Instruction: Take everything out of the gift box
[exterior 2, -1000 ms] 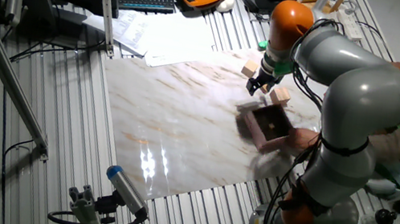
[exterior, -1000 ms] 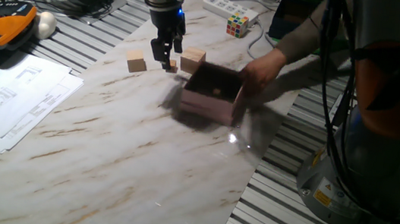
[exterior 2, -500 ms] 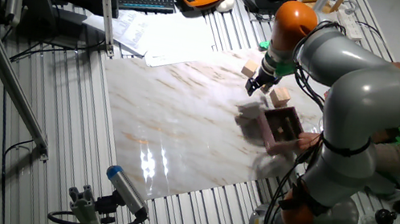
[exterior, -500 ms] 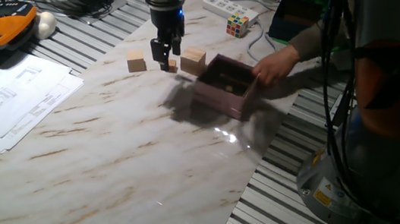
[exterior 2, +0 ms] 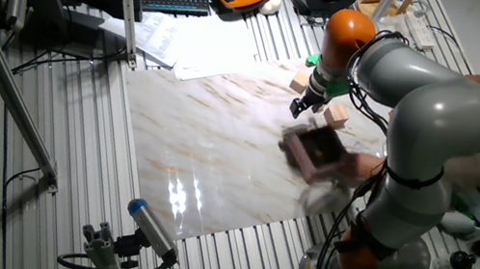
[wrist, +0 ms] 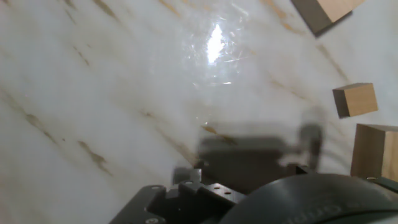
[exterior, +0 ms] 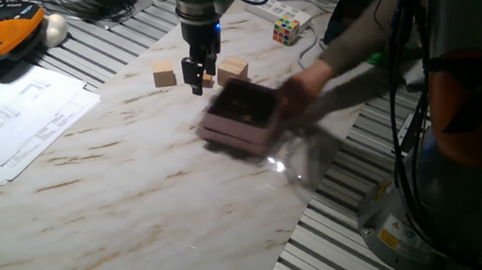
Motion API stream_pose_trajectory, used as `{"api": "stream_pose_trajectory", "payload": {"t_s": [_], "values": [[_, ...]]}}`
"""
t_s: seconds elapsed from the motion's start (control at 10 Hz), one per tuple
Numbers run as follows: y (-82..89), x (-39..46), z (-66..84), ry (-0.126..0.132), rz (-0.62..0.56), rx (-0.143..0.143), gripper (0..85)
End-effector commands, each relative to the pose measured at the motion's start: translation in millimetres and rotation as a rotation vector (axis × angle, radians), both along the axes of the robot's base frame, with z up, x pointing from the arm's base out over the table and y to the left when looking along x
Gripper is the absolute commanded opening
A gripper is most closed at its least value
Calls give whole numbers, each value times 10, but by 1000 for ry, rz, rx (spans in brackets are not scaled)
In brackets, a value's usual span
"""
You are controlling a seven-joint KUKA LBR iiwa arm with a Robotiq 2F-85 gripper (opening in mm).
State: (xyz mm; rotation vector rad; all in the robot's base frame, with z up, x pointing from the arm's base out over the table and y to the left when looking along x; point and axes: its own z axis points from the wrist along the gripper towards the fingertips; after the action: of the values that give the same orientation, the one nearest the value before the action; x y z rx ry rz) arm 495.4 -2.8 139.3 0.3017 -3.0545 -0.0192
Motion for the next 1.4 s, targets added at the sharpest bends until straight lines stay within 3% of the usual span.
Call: {"api": "stream_pose_trajectory", "payload": {"t_s": [0.0,0.2,0.3,0.5,0.6,0.7,0.8,0.9,1.0,1.1,1.2,1.3], "values": [[-9,1,6,3,-1,1,680],[-33,15,14,16,7,6,680],[-32,7,26,17,2,-8,680],[-100,-4,87,-2,-17,-31,680],[-144,2,153,1,-18,-48,680],[-170,40,162,-9,-6,-53,680],[-205,85,145,-36,18,-51,680],[-234,104,159,-44,22,-13,680],[-239,69,212,-101,30,-21,680],[-227,20,277,-131,38,-28,680],[-201,-48,304,-134,29,12,680],[-181,-95,312,-168,43,-22,680]]}}
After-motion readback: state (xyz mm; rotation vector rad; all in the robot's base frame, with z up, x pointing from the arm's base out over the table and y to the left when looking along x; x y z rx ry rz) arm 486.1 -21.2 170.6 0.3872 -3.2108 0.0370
